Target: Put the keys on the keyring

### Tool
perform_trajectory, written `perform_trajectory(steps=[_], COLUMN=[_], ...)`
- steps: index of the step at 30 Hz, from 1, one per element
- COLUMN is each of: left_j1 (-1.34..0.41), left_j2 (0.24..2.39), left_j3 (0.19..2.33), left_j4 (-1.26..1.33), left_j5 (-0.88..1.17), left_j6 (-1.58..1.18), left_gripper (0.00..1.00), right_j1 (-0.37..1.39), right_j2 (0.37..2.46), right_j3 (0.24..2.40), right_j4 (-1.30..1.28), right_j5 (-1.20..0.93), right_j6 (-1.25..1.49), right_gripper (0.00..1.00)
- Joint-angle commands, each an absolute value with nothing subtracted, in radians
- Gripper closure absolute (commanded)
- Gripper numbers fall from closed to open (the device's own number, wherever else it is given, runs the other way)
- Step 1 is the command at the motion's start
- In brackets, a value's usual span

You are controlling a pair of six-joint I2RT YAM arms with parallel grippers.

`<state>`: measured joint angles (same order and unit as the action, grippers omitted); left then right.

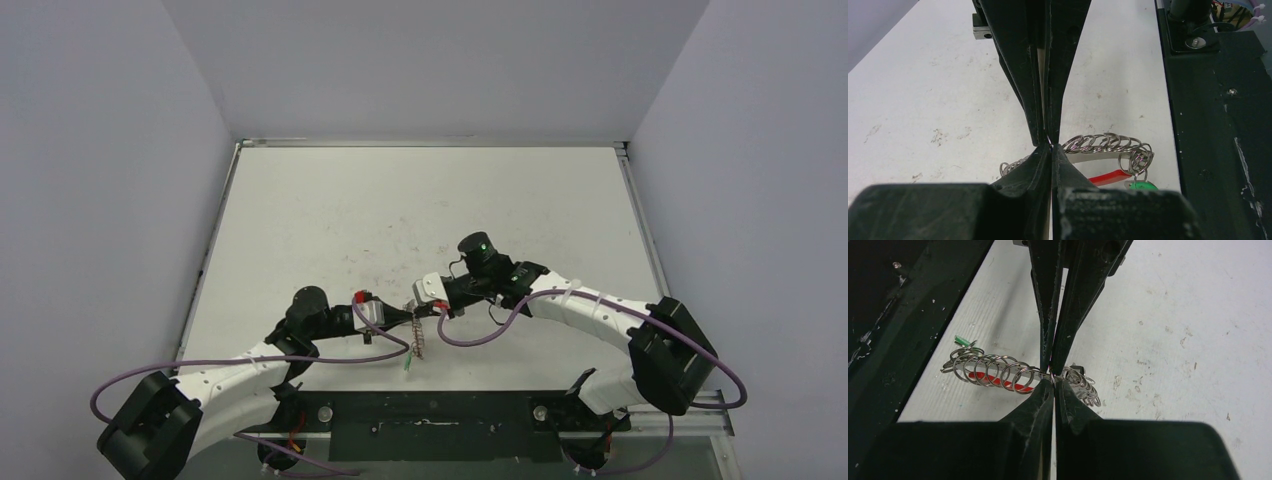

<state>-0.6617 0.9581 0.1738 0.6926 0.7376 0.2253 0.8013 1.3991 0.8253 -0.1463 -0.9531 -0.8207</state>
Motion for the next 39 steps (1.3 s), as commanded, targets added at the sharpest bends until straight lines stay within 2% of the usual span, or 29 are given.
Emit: perform_trajectory(steps=[1, 7, 11, 16, 24, 31, 39], left_j1=[-0.665, -0.666, -0.667, -0.667, -0.668, -0.679, -0.764], left_j2=[0.934, 0.91, 0.892, 0.878, 0.868, 0.869, 0.92], left_j3=[0.184, 0.199, 0.195, 0.189, 0.17, 0.14, 0.1], left_j4=[0.739, 0.708, 0.702, 0.703, 0.712, 0.708, 0.759], left_j5=[0.697, 0.618, 0.551, 0.513, 0.529, 0.584, 0.552], left_j6=[0.214, 0.199, 0.204, 0.223, 0.242, 0.232, 0.207], left_gripper=[0.97, 0.66, 0.58, 0.56, 0.61, 0.62, 0.62], right_j1=[0.816, 0.827, 0.842, 0.885, 0.965, 1.003, 1.005], right_j2=[1.355, 1.36, 1.414, 1.493, 1.582, 1.683, 1.705], right_j3=[0.912, 1.021, 1.13, 1.255, 1.364, 1.374, 1.319], right_j4=[-0.207, -0.332, -0.497, -0.691, -0.864, -0.875, -0.712], right_j5=[-0.936, -0.767, -0.662, -0.552, -0.375, -0.398, -0.494], right_j6=[-0.779, -0.564, -0.463, -0.406, -0.396, -0.36, -0.288], right_gripper=[1.0, 1.0, 1.0, 1.0, 1.0, 1.0, 1.0])
